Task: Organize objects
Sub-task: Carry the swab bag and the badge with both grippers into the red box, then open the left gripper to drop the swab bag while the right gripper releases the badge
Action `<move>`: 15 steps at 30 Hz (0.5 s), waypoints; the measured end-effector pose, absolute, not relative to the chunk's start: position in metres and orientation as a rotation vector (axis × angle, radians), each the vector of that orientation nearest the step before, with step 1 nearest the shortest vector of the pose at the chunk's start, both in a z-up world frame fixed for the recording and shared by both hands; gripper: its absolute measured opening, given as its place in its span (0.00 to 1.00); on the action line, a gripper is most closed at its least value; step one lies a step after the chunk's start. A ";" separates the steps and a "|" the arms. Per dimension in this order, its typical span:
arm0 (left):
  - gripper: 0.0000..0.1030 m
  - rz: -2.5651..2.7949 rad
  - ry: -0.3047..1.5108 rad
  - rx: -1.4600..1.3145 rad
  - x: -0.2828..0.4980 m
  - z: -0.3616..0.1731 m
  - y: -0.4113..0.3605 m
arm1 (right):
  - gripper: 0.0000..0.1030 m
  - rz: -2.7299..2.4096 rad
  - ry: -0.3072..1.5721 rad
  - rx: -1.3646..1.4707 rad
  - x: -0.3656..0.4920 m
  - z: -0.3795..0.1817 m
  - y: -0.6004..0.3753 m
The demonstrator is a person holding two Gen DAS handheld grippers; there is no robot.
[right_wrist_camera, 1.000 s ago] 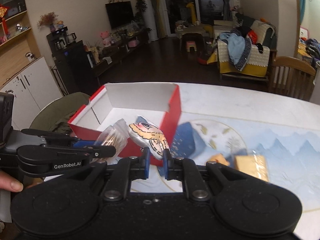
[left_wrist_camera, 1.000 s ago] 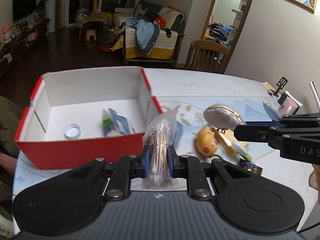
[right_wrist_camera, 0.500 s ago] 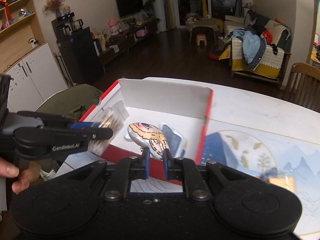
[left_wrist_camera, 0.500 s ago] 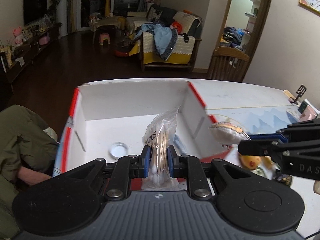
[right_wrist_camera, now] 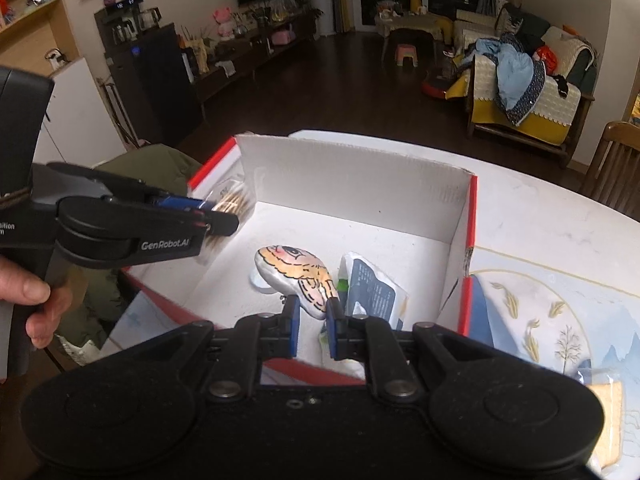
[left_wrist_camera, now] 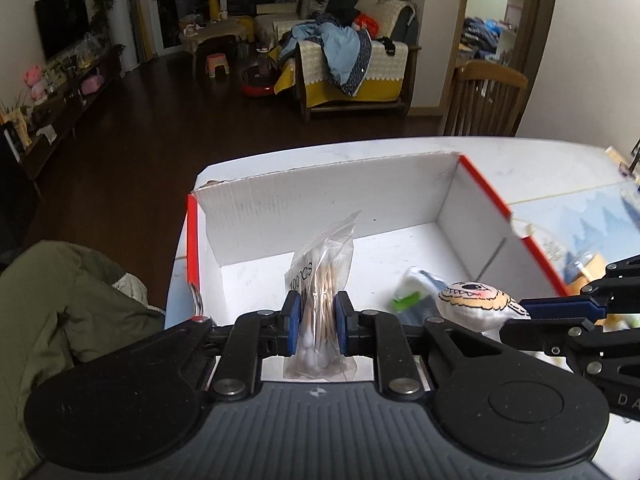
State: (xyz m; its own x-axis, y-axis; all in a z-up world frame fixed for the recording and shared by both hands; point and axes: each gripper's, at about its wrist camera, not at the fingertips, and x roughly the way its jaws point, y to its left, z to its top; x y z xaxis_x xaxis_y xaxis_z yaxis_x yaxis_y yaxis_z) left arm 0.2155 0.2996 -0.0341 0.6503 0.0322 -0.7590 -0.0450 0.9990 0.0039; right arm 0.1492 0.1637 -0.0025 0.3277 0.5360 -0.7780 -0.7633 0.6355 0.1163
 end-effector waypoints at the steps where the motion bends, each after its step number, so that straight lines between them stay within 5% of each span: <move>1: 0.17 0.045 0.865 0.000 0.222 -0.036 0.299 | 0.13 0.861 0.897 -0.295 0.151 -0.005 0.167; 15: 0.17 0.052 0.969 0.134 0.279 -0.080 0.303 | 0.13 0.832 0.988 -0.383 0.168 -0.049 0.216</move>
